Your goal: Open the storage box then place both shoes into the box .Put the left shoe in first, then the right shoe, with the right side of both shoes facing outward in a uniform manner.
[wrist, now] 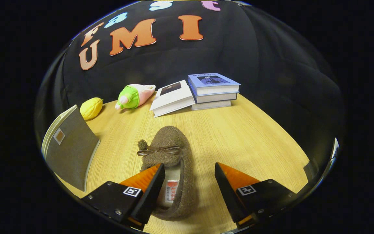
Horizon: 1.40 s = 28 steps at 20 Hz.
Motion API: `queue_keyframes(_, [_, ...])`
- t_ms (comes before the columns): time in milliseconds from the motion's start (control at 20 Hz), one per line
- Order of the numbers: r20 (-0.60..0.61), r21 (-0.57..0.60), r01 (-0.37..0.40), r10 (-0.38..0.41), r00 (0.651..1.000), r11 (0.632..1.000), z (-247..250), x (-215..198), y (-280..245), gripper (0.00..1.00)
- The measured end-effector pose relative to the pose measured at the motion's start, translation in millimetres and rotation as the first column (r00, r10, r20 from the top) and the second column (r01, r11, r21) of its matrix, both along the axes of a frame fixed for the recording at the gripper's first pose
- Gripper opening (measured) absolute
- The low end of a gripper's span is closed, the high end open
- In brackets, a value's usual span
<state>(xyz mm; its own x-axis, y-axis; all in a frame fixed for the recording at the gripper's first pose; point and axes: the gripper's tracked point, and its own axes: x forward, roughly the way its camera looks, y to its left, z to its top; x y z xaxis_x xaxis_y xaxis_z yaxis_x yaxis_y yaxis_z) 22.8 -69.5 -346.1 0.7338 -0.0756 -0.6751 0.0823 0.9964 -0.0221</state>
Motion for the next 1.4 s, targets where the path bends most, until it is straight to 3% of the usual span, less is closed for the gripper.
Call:
queue_keyframes(300, [-0.017,-0.025,-0.016,0.016,1.0,1.0,-8.9,-0.6,-2.9,0.85])
queue_keyframes(400, [-0.02,-0.014,-0.015,0.015,1.0,1.0,-16.9,5.8,-1.2,0.77])
queue_keyframes(550, [-0.027,0.024,-0.034,0.034,0.999,0.999,-24.4,11.8,9.2,0.6])
queue_keyframes(700, [-0.024,-0.022,-0.04,0.039,0.999,0.999,-25.1,13.3,9.0,0.45])
queue_keyframes(800, [-0.017,-0.101,-0.041,0.039,0.999,0.994,-25.6,16.9,2.6,0.3])
queue_keyframes(850, [-0.011,-0.107,-0.023,0.022,1.0,0.994,-22.0,15.3,2.2,0.1])
queue_keyframes(900, [-0.007,-0.089,-0.004,0.004,1.0,0.996,-21.7,14.7,2.8,0.06])
queue_keyframes(1100, [0.004,0.095,0.1,-0.101,0.995,0.99,-17.2,14.4,6.9,0.01])
queue_keyframes(1400, [0.058,0.148,0.147,-0.157,0.986,0.978,21.9,17.8,28.7,0.01])
